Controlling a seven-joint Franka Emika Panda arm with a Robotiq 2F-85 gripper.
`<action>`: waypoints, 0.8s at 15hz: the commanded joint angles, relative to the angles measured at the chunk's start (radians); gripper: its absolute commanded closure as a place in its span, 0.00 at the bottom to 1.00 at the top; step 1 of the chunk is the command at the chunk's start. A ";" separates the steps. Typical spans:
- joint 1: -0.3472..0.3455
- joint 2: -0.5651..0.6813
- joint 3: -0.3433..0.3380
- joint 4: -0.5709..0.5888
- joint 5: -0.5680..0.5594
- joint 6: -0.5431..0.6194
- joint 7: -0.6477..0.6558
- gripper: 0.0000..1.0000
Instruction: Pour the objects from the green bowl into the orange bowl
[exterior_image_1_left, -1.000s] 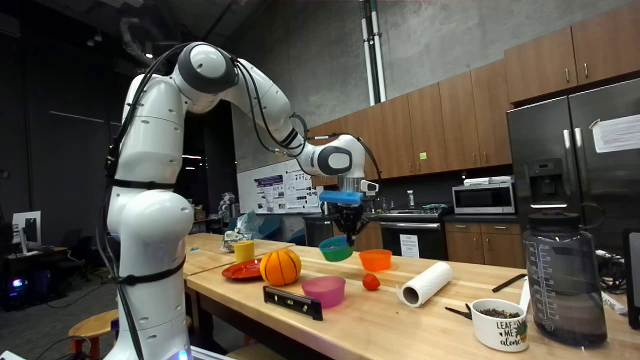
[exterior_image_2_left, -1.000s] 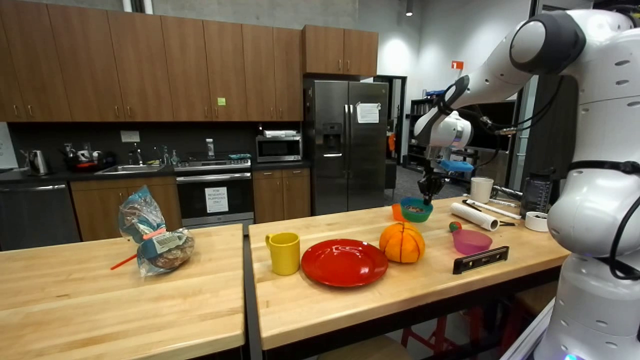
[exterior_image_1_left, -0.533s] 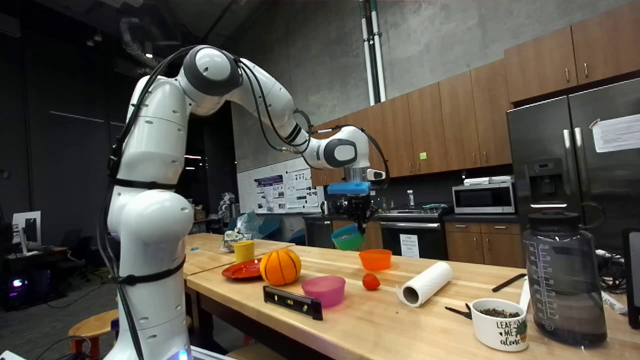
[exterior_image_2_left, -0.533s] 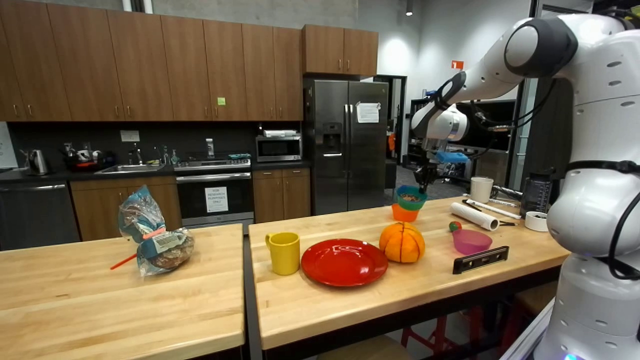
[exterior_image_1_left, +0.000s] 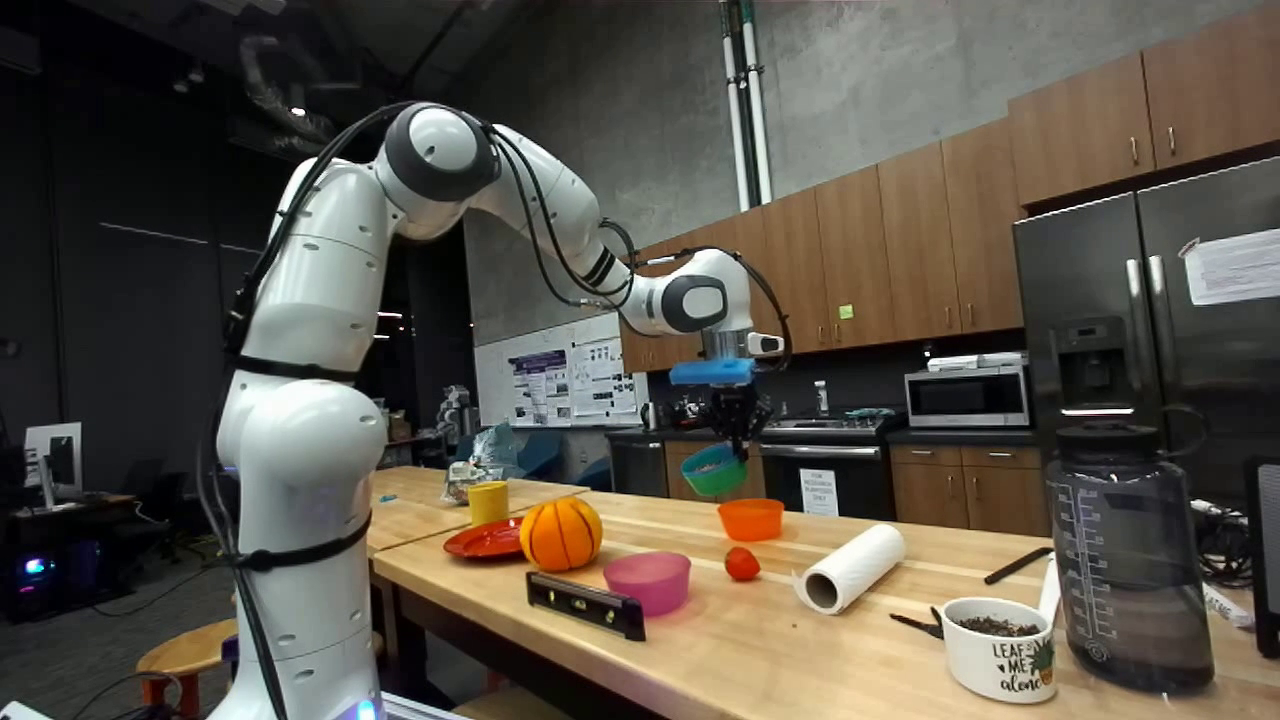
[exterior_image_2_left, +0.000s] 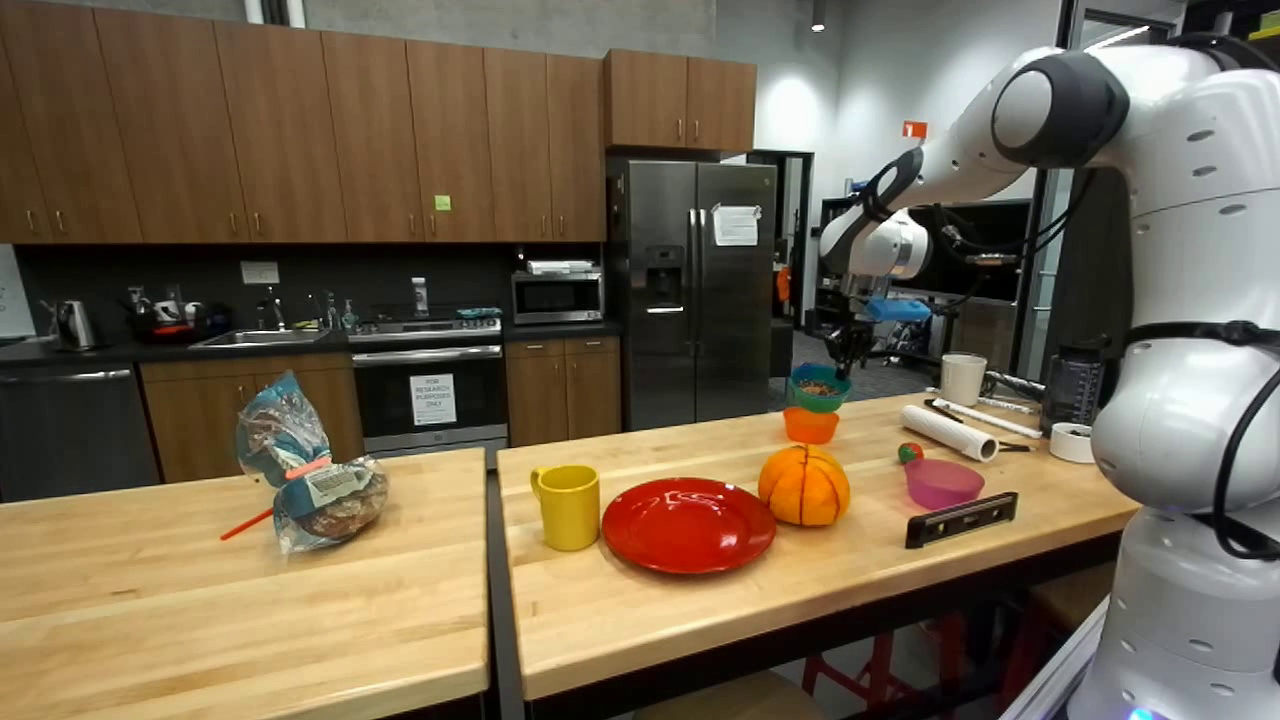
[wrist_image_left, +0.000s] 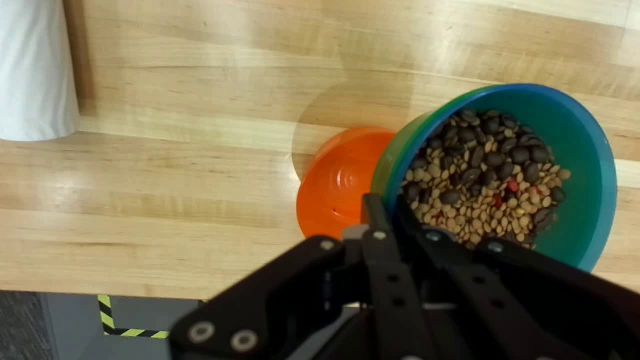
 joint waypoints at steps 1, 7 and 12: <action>-0.023 0.016 0.011 0.039 -0.026 -0.012 0.025 0.99; -0.026 0.014 0.020 0.021 -0.015 -0.002 0.012 0.94; -0.026 0.014 0.020 0.023 -0.015 -0.003 0.014 0.99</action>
